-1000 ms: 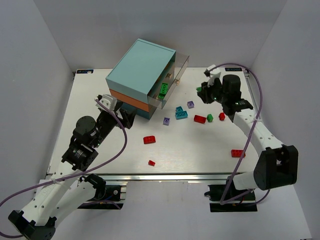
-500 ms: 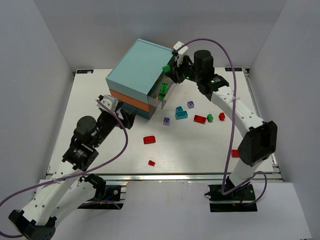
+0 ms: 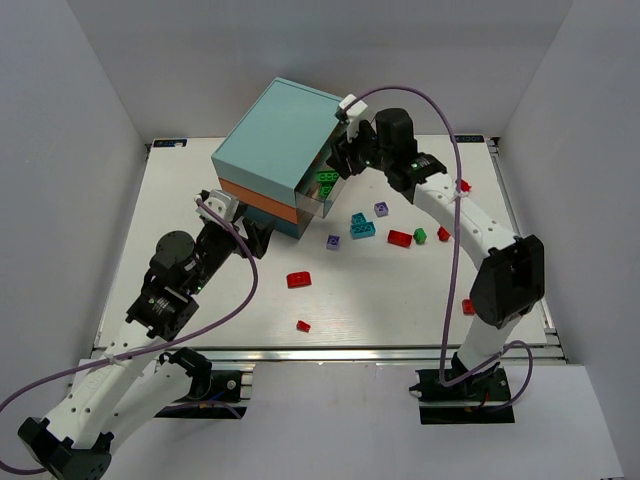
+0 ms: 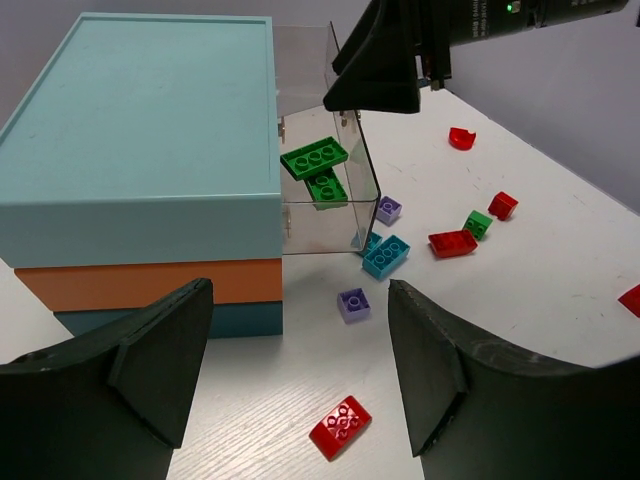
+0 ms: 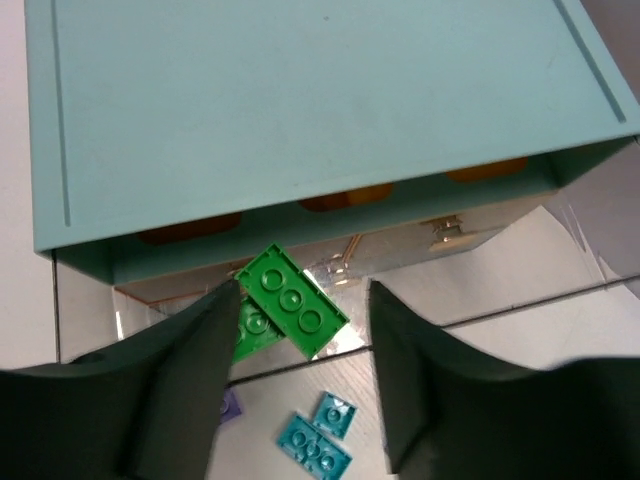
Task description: Sort the legos into containers by color
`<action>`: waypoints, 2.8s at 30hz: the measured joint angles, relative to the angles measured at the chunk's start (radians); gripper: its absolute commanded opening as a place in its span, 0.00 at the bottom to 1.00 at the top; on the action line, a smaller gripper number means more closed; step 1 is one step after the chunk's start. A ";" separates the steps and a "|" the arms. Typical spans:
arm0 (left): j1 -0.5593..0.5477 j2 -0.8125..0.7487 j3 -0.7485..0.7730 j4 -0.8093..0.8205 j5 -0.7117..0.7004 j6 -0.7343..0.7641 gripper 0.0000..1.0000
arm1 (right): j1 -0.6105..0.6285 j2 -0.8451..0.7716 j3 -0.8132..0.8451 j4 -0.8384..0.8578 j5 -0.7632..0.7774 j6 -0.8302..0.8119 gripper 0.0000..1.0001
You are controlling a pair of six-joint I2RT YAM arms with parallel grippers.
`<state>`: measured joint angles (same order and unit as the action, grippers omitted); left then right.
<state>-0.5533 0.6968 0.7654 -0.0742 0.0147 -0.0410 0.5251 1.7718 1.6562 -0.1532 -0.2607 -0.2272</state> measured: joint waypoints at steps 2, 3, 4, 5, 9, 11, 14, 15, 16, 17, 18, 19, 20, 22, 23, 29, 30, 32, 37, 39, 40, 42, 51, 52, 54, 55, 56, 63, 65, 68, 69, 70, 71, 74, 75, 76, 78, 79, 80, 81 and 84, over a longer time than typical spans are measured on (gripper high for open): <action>0.000 -0.001 0.000 0.000 0.000 0.000 0.81 | -0.003 -0.036 -0.039 0.009 0.027 0.016 0.43; 0.000 -0.002 0.000 0.000 0.000 0.000 0.81 | -0.005 -0.080 -0.087 0.010 0.047 0.018 0.28; 0.000 -0.003 0.000 0.000 0.000 0.000 0.81 | -0.006 -0.122 -0.128 0.015 0.066 0.023 0.19; 0.000 -0.005 0.000 0.000 0.000 0.000 0.80 | -0.009 -0.171 -0.167 0.017 0.090 0.031 0.12; 0.000 -0.015 0.000 0.000 0.000 -0.001 0.80 | -0.043 -0.366 -0.318 0.023 0.148 0.026 0.08; 0.000 -0.017 0.000 0.000 0.000 -0.002 0.81 | -0.069 -0.446 -0.398 0.012 0.148 0.003 0.26; 0.000 -0.018 0.000 0.000 0.000 -0.002 0.81 | -0.108 -0.518 -0.547 -0.011 0.095 -0.088 0.89; 0.000 -0.018 0.000 0.000 0.000 -0.003 0.81 | -0.121 -0.523 -0.593 -0.042 0.066 -0.143 0.89; 0.000 -0.019 0.000 0.000 0.000 -0.003 0.80 | -0.132 -0.521 -0.636 -0.076 0.042 -0.200 0.89; 0.000 -0.019 0.000 0.000 0.000 -0.004 0.80 | -0.143 -0.512 -0.675 -0.109 0.024 -0.254 0.89; 0.000 -0.020 0.000 0.000 0.000 -0.004 0.81 | -0.151 -0.504 -0.706 -0.139 0.013 -0.296 0.89; 0.000 -0.021 0.000 0.000 0.000 -0.004 0.80 | -0.158 -0.494 -0.738 -0.168 0.007 -0.343 0.89; 0.000 -0.023 0.000 0.000 0.000 -0.004 0.80 | -0.167 -0.487 -0.763 -0.190 0.003 -0.386 0.89; 0.000 -0.027 0.000 0.000 -0.008 -0.004 0.81 | -0.187 -0.475 -0.787 -0.222 0.002 -0.454 0.89; 0.000 -0.029 0.000 0.000 -0.011 -0.004 0.80 | -0.200 -0.466 -0.787 -0.229 0.007 -0.479 0.89; 0.000 -0.040 0.000 0.000 -0.023 -0.005 0.81 | -0.283 -0.280 -0.662 -0.232 0.087 -0.481 0.84; 0.000 -0.040 0.000 0.000 -0.023 -0.005 0.81 | -0.294 -0.242 -0.637 -0.225 0.100 -0.465 0.82; 0.000 -0.039 0.000 0.000 -0.023 -0.005 0.81 | -0.312 -0.183 -0.607 -0.212 0.117 -0.435 0.80; 0.000 -0.040 0.000 0.000 -0.026 -0.005 0.81 | -0.336 -0.095 -0.567 -0.213 0.132 -0.381 0.75; 0.000 -0.040 0.000 0.000 -0.027 -0.005 0.81 | -0.345 -0.066 -0.547 -0.213 0.137 -0.370 0.74; 0.000 -0.040 0.000 0.000 -0.027 -0.005 0.81 | -0.348 -0.055 -0.540 -0.212 0.139 -0.367 0.73; 0.000 -0.041 0.000 0.000 -0.027 -0.005 0.81 | -0.355 -0.034 -0.527 -0.212 0.143 -0.361 0.70; 0.000 -0.042 0.000 0.000 -0.032 -0.005 0.81 | -0.381 0.045 -0.497 -0.218 0.141 -0.356 0.57; 0.000 -0.042 0.000 0.000 -0.032 -0.005 0.81 | -0.382 0.051 -0.495 -0.219 0.138 -0.356 0.56; 0.000 -0.042 0.000 0.000 -0.032 -0.004 0.81 | -0.383 0.060 -0.493 -0.220 0.131 -0.358 0.46; 0.000 -0.042 0.000 0.000 -0.033 -0.004 0.81 | -0.383 0.062 -0.492 -0.219 0.127 -0.360 0.40; 0.000 -0.042 0.000 0.000 -0.033 -0.004 0.81 | -0.384 0.064 -0.492 -0.220 0.123 -0.364 0.26; 0.000 -0.042 0.000 0.000 -0.034 -0.004 0.81 | -0.384 0.035 -0.486 -0.230 0.079 -0.366 0.11; 0.000 -0.042 0.000 0.000 -0.034 -0.004 0.81 | -0.378 -0.008 -0.483 -0.241 0.054 -0.360 0.08; 0.000 -0.042 0.000 0.000 -0.034 -0.004 0.81 | -0.362 -0.083 -0.417 -0.271 -0.002 -0.333 0.05; 0.000 -0.042 0.000 0.000 -0.034 -0.004 0.81 | -0.349 -0.103 -0.380 -0.271 -0.023 -0.322 0.05; 0.000 -0.042 0.000 0.000 -0.034 -0.004 0.81 | -0.332 -0.121 -0.334 -0.271 -0.045 -0.305 0.05; 0.000 -0.042 0.000 0.000 -0.036 -0.004 0.81 | -0.314 -0.133 -0.293 -0.265 -0.063 -0.294 0.05; 0.000 -0.039 0.000 0.000 -0.046 -0.003 0.81 | -0.242 -0.150 -0.163 -0.240 -0.117 -0.251 0.05; 0.000 -0.038 0.000 0.000 -0.052 -0.003 0.81 | -0.219 -0.149 -0.127 -0.230 -0.130 -0.239 0.05; 0.000 -0.036 0.000 0.000 -0.057 -0.002 0.81 | -0.197 -0.146 -0.092 -0.233 -0.143 -0.226 0.05; 0.000 -0.032 0.000 0.000 -0.063 -0.001 0.81 | -0.155 -0.124 -0.018 -0.233 -0.163 -0.203 0.06; 0.000 -0.029 0.000 0.000 -0.064 0.000 0.81 | -0.136 -0.108 0.021 -0.235 -0.169 -0.193 0.08; 0.000 -0.026 0.000 0.000 -0.067 0.000 0.81 | -0.122 -0.091 0.054 -0.235 -0.174 -0.184 0.10; 0.000 -0.023 0.000 0.000 -0.068 0.000 0.81 | -0.108 -0.072 0.087 -0.232 -0.178 -0.173 0.12; 0.000 -0.014 -0.001 0.000 -0.072 0.001 0.81 | -0.076 -0.010 0.169 -0.241 -0.188 -0.149 0.33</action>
<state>-0.5529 0.6827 0.7647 -0.0738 -0.0570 -0.0402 0.4492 1.7615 1.8248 -0.3943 -0.4484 -0.3759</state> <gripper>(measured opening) 0.808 0.343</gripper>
